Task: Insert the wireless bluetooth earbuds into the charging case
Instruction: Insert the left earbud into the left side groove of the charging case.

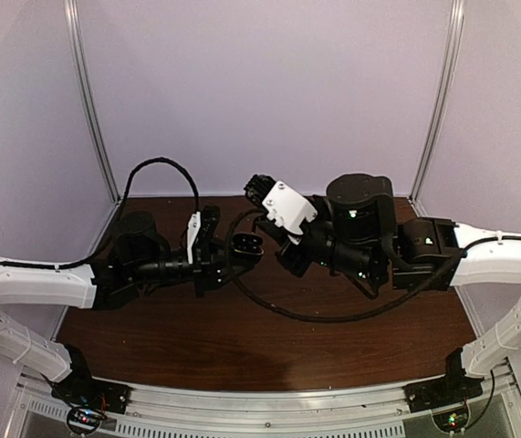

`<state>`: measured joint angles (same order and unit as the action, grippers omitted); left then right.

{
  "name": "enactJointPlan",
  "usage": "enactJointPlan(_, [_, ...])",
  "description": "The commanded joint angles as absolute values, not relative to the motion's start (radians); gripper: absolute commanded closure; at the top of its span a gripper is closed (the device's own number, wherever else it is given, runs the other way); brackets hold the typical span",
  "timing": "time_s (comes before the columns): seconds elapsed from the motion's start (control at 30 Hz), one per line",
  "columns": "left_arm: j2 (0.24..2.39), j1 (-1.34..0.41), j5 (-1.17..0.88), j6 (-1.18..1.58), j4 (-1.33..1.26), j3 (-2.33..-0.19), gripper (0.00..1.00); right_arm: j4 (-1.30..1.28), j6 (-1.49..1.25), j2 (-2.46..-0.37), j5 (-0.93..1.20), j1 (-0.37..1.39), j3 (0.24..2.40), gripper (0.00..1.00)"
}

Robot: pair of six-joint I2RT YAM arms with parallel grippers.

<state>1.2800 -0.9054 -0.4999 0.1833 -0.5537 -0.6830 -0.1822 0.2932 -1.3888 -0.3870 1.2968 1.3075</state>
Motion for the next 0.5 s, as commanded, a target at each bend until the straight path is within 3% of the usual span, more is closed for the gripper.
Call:
enactJointPlan(0.0, [1.289,-0.914,-0.530,0.204,-0.614,-0.712,1.00,-0.175,0.333,-1.430,-0.433,1.326,1.349,0.91])
enactJointPlan(0.47, [1.282,-0.926,-0.530,0.197,-0.674,-0.695,1.00,-0.144,0.399,-1.488,-0.549,1.380,1.367,0.92])
